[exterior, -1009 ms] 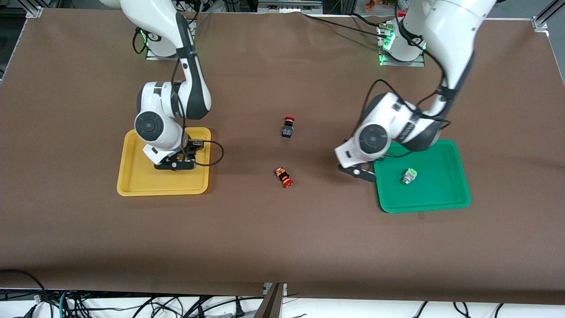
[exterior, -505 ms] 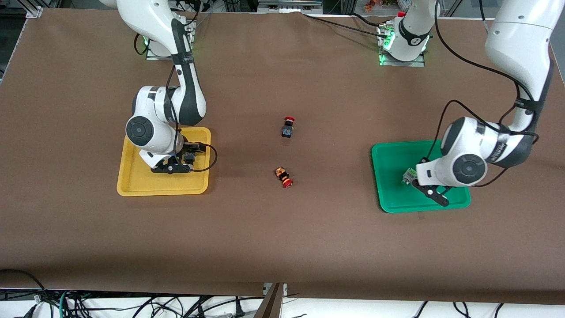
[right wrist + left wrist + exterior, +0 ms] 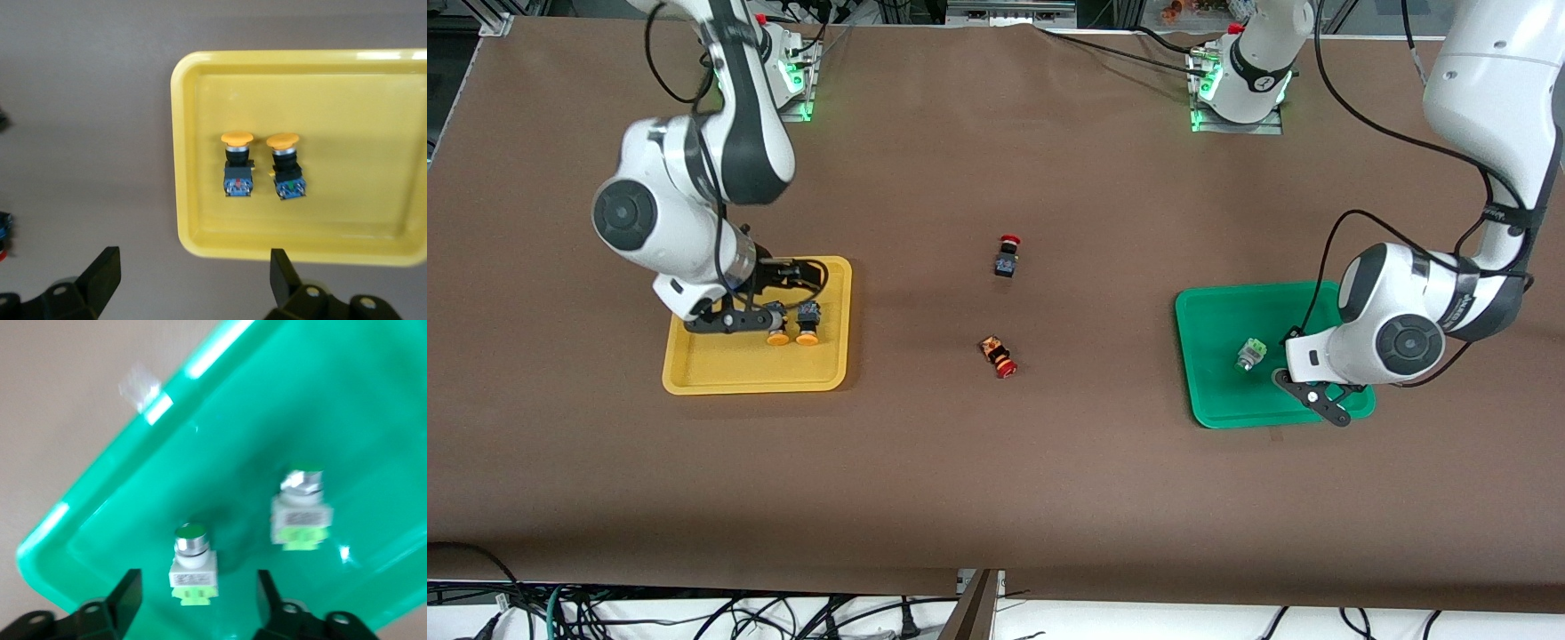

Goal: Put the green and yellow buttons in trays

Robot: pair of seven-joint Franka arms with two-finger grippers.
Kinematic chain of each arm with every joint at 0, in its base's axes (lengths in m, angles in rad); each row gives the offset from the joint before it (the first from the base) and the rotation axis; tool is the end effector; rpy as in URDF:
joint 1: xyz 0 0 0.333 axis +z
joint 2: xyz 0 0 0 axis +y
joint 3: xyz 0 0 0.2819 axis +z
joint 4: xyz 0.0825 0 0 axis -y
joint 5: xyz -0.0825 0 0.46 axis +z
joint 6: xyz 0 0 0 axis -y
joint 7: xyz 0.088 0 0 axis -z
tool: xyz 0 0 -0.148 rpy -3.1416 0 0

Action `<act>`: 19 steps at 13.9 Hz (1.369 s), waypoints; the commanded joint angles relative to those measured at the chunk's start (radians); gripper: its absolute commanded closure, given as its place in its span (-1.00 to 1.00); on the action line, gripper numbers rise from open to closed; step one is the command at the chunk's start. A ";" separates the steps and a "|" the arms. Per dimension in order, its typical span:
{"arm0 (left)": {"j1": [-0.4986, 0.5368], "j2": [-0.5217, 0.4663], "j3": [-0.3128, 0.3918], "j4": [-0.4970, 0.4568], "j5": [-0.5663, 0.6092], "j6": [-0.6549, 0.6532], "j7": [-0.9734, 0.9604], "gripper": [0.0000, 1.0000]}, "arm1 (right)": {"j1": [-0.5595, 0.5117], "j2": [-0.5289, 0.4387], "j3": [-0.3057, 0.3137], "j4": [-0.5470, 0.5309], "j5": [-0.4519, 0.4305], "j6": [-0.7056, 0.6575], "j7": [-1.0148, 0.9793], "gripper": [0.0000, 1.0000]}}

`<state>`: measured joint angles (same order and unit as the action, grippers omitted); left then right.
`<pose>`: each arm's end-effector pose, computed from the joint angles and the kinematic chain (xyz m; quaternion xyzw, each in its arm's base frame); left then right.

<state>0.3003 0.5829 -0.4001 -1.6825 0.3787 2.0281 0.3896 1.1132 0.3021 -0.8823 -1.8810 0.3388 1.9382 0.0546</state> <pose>0.6916 -0.0307 0.1547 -0.9428 0.3174 0.0948 0.0375 0.6209 0.1863 0.2825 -0.9973 -0.0206 0.0645 0.0285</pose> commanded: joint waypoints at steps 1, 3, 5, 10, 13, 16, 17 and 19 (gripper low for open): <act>0.000 -0.156 -0.052 0.042 -0.063 -0.119 -0.002 -1.00 | 0.046 -0.174 0.000 0.023 -0.180 -0.114 0.132 -0.98; -0.001 -0.184 -0.098 0.171 -0.066 -0.269 -0.008 -1.00 | 0.048 -0.263 0.006 0.071 -0.259 -0.204 0.140 -0.98; -0.004 -0.184 -0.121 0.326 -0.087 -0.446 -0.052 -1.00 | 0.048 -0.302 0.011 0.114 -0.311 -0.254 0.127 -0.98; -0.252 -0.522 0.306 0.105 -0.453 -0.436 -0.337 -1.00 | -0.256 -0.290 0.272 0.192 -0.316 -0.292 0.058 -0.98; -0.351 -0.673 0.392 -0.117 -0.371 -0.299 -0.353 -1.00 | -0.549 -0.291 0.547 0.198 -0.316 -0.292 0.021 -0.98; -0.346 -0.651 0.389 -0.094 -0.366 -0.351 -0.464 -1.00 | -0.829 -0.290 0.811 0.221 -0.316 -0.292 -0.002 -0.98; -0.349 -0.637 0.389 -0.070 -0.366 -0.361 -0.497 -1.00 | -0.895 -0.290 0.877 0.224 -0.316 -0.292 -0.002 -0.98; -0.349 -0.626 0.389 -0.062 -0.366 -0.361 -0.483 -1.00 | -0.947 -0.290 0.925 0.227 -0.317 -0.292 -0.004 -0.98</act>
<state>-0.0330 -0.0550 -0.0210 -1.7641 -0.0125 1.6772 -0.0711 0.2274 0.0046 -0.0163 -1.6811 0.0335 1.6677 0.0643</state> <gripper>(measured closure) 0.000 0.004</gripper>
